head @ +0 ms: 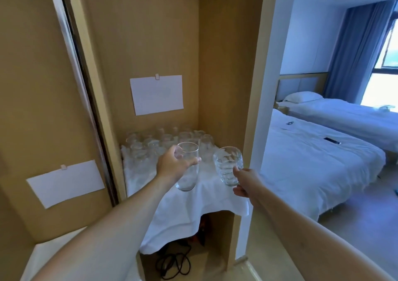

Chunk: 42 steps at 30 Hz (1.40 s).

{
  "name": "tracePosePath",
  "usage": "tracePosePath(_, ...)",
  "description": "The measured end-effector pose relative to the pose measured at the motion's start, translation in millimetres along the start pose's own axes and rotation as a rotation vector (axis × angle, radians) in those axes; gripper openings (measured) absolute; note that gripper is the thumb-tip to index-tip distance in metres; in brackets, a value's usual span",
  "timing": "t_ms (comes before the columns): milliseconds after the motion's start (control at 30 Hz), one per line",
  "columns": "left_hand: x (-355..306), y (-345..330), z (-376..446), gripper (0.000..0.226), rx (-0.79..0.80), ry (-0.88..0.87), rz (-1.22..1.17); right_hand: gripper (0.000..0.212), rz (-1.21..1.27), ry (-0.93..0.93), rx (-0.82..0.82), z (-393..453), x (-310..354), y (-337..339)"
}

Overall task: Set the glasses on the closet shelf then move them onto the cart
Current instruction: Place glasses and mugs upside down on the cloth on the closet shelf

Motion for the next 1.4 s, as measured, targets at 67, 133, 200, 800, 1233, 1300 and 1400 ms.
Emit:
tracePosePath(67, 7, -3, 16, 0.062, -0.007, 0.008, -0.003, 0.044, 0.016, -0.03, 0.036, 17, 1, -6)
tracePosePath(133, 13, -6, 32, 0.065, -0.01, 0.024, 0.008, 0.04, 0.06, -0.043, 0.083, 33, 4, -12)
tracePosePath(200, 21, -9, 51, 0.07, -0.021, 0.038, 0.016, 0.035, 0.069, -0.048, 0.11, 52, 7, -18)
tracePosePath(800, 73, -27, 144, 0.062, -0.07, 0.13, 0.024, 0.021, 0.095, -0.166, 0.178, 168, -5, -89)
tracePosePath(1233, 105, -47, 145, 0.065, -0.244, 0.191, -0.008, 0.03, 0.159, -0.202, 0.332, 207, -28, -110)
tracePosePath(1300, 104, -51, 142, 0.065, -0.262, 0.188, -0.011, 0.032, 0.156, -0.192, 0.364, 211, -30, -112)
tracePosePath(1400, 105, -56, 138, 0.063, -0.277, 0.196, -0.023, 0.032, 0.103, -0.167, 0.42, 216, -28, -112)
Point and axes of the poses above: each hand's wrist, its own z-axis towards the middle knuckle, its own y-axis out of the back of the hand, x = y × z, the point moved 8 cm from there along z, towards the middle knuckle, and after that the axes turned 11 degrees about -z, right-handed, at the moved point
